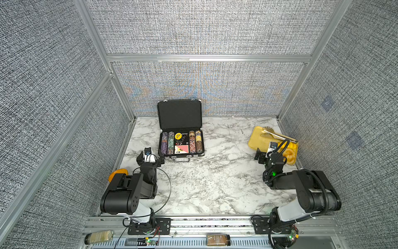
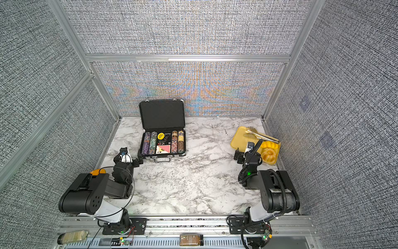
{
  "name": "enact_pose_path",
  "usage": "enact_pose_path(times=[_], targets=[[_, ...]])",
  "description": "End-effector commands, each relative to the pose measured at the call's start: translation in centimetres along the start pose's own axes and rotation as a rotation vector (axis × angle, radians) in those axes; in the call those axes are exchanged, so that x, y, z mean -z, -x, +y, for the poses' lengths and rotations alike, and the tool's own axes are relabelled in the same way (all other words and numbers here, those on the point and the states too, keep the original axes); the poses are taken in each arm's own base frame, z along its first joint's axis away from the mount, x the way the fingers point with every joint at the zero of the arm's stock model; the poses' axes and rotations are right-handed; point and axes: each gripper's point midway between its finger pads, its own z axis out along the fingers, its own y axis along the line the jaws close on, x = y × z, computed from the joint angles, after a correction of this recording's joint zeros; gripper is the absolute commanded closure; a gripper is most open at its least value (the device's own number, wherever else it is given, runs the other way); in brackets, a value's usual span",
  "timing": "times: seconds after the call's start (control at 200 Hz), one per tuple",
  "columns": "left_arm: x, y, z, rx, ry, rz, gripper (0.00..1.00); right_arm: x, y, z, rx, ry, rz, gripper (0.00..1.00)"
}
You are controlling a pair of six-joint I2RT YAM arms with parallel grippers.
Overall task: Close the poker set cases
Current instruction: Move the poker set case to the center of the board.
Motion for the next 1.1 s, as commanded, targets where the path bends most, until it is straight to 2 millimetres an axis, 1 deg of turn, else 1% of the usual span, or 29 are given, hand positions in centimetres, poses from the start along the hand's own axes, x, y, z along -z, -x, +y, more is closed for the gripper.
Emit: enact_pose_path(times=[0.0,0.06,0.07,0.085,0.155,0.275,0.28,0.31,0.34,0.35,0.37,0.38,0.42,0.435,0.49,0.5,0.515,0.68,0.745,0.815,0.92,1.09], targets=[[0.2,1.6,0.8,0.021,0.045,-0.041,0.01,0.2,1.4,1.2,0.043,0.054,0.007,0.01],[0.2,2.2,0.8,0.013,0.045,-0.026,0.01,0.3,2.1,1.7,0.063,0.064,0.031,0.01],[0.1,2.5,0.8,0.015,0.048,-0.028,0.01,0.3,2.2,1.9,0.067,0.067,0.037,0.01],[-0.1,2.3,0.8,0.014,0.049,-0.003,0.01,0.4,2.5,2.1,0.072,0.068,0.037,0.01],[-0.6,3.1,1.1,0.042,0.071,0.058,0.01,0.4,3.3,2.7,0.101,0.042,0.069,0.01],[-1.2,3.6,1.2,0.097,0.089,0.166,0.01,0.4,5.3,5.0,0.07,0.072,0.112,0.01],[-1.2,3.6,1.2,0.101,0.09,0.17,0.01,0.3,5.7,5.2,0.064,0.077,0.111,0.01],[-1.4,3.5,1.1,0.112,0.092,0.199,0.01,0.3,6.1,6.0,0.051,0.091,0.132,0.01],[-1.6,3.3,1.0,0.127,0.091,0.232,0.01,0.3,6.1,6.7,0.049,0.105,0.155,0.01],[-1.7,3.2,1.0,0.128,0.091,0.246,0.01,0.2,6.6,7.2,0.042,0.113,0.157,0.01],[-1.8,3.0,0.8,0.131,0.085,0.268,0.01,0.2,6.5,7.7,0.045,0.123,0.172,0.01],[-1.8,2.7,0.7,0.13,0.082,0.283,0.01,0.1,6.9,8.3,0.043,0.133,0.177,0.01],[-2.1,2.4,0.3,0.129,0.07,0.331,0.01,0.1,7.2,9.6,0.048,0.155,0.201,0.01],[-2.2,2.1,0.3,0.126,0.068,0.355,0.01,0.1,7.4,10.5,0.053,0.172,0.211,0.01],[-2.4,1.3,-0.2,0.121,0.05,0.428,0.01,0.2,7.7,12.8,0.073,0.218,0.252,0.01],[-2.4,1.1,-0.3,0.12,0.048,0.441,0.01,0.2,7.4,13.1,0.078,0.223,0.265,0.01],[-2.5,1.0,-0.4,0.12,0.044,0.458,0.01,0.2,8.4,14.0,0.075,0.236,0.256,0.01],[-2.0,-0.8,-1.1,0.141,0.009,0.594,0.01,1.0,7.7,20.8,0.085,0.384,0.41,0.01],[-1.8,-1.5,-1.3,0.163,-0.009,0.648,0.01,1.4,7.2,23.0,0.073,0.433,0.463,0.01],[-1.6,-2.3,-1.3,0.189,-0.011,0.705,0.04,2.0,6.6,25.3,0.069,0.486,0.51,0.01],[-1.4,-3.4,-1.3,0.246,-0.035,0.775,0.11,2.8,5.7,27.8,0.073,0.529,0.569,0.01],[-2.3,-4.7,-1.0,0.308,-0.054,0.859,0.24,4.0,4.2,31.3,0.067,0.601,0.662,0.01]])
